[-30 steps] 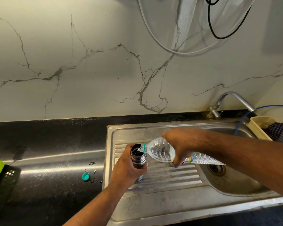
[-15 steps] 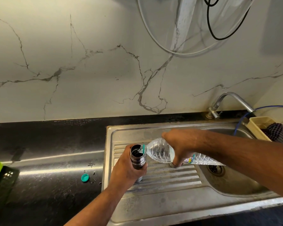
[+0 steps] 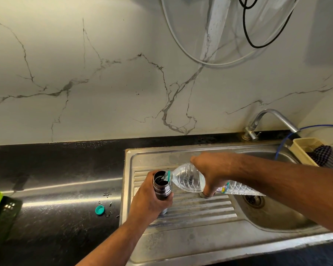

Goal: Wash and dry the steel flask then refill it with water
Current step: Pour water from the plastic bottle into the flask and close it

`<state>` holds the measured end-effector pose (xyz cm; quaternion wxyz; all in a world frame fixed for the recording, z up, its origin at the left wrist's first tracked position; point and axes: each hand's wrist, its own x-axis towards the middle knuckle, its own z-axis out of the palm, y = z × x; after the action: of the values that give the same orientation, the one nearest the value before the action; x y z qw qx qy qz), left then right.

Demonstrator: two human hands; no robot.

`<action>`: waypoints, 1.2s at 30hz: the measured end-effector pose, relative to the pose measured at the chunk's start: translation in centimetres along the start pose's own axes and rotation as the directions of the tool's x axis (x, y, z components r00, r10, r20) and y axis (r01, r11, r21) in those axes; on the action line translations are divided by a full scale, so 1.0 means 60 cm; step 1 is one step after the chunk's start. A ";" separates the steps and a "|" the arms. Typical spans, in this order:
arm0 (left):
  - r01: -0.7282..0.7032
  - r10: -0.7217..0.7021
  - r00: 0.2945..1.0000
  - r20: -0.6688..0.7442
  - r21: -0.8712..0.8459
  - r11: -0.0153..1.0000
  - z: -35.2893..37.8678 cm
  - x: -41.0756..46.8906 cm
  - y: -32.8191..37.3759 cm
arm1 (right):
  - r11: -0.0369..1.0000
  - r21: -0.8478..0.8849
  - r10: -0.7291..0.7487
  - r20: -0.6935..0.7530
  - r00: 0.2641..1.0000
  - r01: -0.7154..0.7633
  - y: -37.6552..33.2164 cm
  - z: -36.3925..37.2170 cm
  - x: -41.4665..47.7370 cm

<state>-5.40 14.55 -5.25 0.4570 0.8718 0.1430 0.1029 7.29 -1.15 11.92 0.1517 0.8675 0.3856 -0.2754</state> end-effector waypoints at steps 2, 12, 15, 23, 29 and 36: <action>0.001 -0.001 1.000 -0.001 0.002 1.000 0.000 -0.001 0.000 | 1.000 0.003 0.000 0.002 1.000 0.000 -0.001 -0.001 -0.001; 0.002 -0.002 1.000 -0.005 -0.009 1.000 0.000 0.001 0.000 | 1.000 -0.011 0.001 -0.004 1.000 -0.001 0.000 0.003 0.003; 0.002 -0.002 1.000 -0.002 -0.010 1.000 0.001 0.001 -0.002 | 1.000 -0.006 0.006 -0.002 1.000 -0.006 0.000 0.002 0.005; 0.003 -0.003 1.000 -0.003 -0.016 1.000 0.001 0.001 -0.002 | 1.000 -0.015 0.006 0.001 1.000 -0.006 0.000 0.000 0.003; 0.001 -0.001 1.000 -0.004 -0.008 1.000 0.001 0.001 0.000 | 1.000 -0.021 0.007 0.000 1.000 -0.007 -0.002 -0.001 0.003; 0.007 -0.007 1.000 0.000 -0.005 1.000 0.002 0.001 -0.002 | 1.000 -0.014 0.007 0.014 1.000 -0.007 -0.002 -0.003 0.001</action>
<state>-5.36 14.55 -5.40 0.4596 0.8702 0.1459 0.1014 7.26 -0.95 12.03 0.1614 0.8657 0.3835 -0.2782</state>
